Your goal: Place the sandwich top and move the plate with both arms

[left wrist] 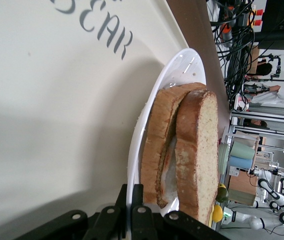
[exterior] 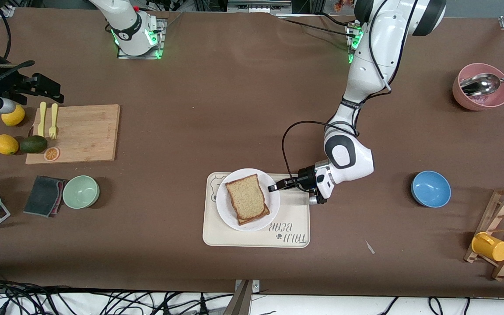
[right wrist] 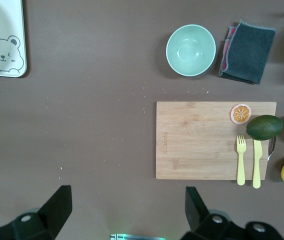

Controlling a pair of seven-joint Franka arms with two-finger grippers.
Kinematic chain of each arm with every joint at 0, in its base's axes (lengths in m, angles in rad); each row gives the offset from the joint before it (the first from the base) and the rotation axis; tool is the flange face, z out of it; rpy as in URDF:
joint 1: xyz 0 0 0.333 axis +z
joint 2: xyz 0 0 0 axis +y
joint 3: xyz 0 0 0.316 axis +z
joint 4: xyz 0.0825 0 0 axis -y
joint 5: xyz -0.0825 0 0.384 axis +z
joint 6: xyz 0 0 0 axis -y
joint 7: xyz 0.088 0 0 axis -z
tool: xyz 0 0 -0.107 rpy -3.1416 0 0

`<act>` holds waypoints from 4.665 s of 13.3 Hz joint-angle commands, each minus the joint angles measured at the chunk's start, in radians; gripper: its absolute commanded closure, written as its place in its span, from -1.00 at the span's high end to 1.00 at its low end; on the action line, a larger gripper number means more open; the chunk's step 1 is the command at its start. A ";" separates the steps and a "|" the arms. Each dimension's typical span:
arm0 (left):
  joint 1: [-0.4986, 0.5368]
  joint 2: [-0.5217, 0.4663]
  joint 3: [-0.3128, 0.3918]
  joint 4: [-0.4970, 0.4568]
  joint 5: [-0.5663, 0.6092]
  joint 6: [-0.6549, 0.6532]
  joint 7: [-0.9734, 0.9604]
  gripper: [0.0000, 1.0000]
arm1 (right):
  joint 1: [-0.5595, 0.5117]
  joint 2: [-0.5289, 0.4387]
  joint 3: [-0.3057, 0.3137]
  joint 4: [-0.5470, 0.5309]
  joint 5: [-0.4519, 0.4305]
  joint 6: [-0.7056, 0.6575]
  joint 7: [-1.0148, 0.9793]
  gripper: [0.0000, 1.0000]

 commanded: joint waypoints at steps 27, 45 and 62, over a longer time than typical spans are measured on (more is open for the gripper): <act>0.014 -0.074 0.057 -0.014 0.161 0.011 0.033 0.45 | -0.011 -0.007 0.007 -0.006 -0.010 0.009 0.002 1.00; 0.392 -0.692 -0.228 -0.301 1.429 -0.321 -0.594 0.54 | -0.011 -0.007 0.007 -0.006 -0.007 0.011 0.004 1.00; 0.471 -0.860 -0.216 -0.131 1.841 -0.642 -0.594 1.00 | -0.017 0.030 -0.005 0.032 -0.007 0.044 0.005 1.00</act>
